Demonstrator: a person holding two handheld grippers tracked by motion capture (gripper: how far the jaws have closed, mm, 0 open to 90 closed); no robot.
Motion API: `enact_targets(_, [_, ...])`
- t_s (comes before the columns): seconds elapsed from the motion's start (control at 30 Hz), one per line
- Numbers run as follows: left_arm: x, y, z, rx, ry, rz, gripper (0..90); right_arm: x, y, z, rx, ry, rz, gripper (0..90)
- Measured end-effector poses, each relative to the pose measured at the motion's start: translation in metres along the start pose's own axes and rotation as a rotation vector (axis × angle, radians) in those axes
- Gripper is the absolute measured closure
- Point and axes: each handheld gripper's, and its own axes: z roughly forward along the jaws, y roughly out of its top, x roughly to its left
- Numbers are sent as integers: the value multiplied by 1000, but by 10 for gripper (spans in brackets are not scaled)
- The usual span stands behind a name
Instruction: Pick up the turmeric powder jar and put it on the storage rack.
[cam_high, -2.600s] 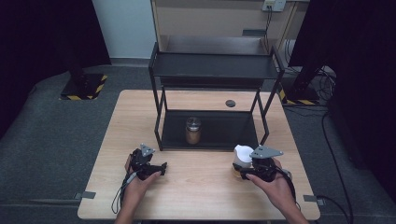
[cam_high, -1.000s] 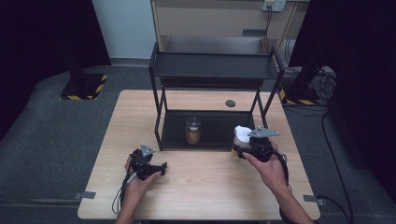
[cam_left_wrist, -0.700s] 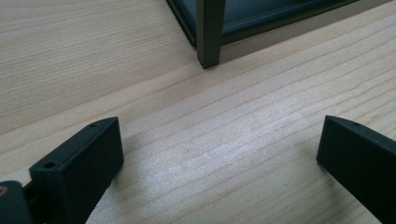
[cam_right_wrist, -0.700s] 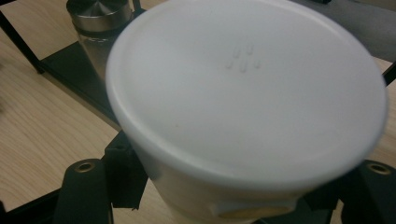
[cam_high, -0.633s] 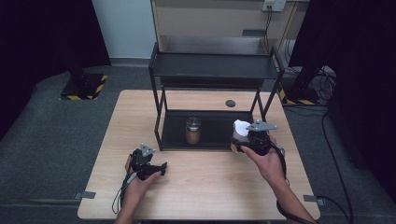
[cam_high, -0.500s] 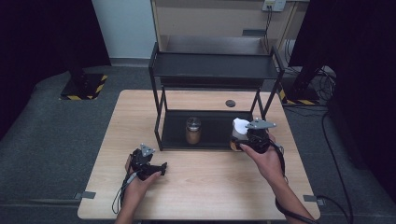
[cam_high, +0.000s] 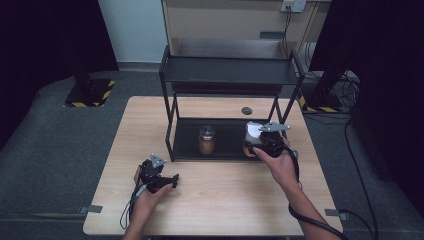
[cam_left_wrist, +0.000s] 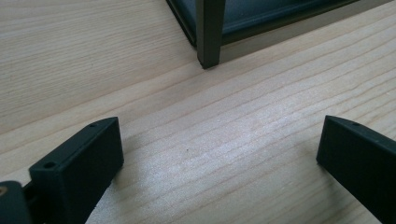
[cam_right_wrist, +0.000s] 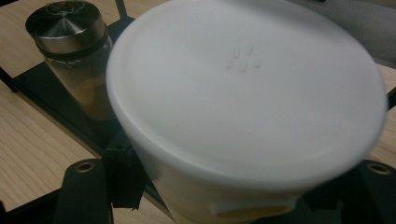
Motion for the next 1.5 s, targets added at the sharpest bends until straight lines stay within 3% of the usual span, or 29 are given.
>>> enact_targets(0.43, [-1, 0, 0, 0, 3, -1, 0, -4, 3, 20, 22, -7, 5, 317])
enact_targets(1.5, [-3, -1, -1, -1, 3, 1, 0, -7, 2, 43, 32, -3, 21, 317])
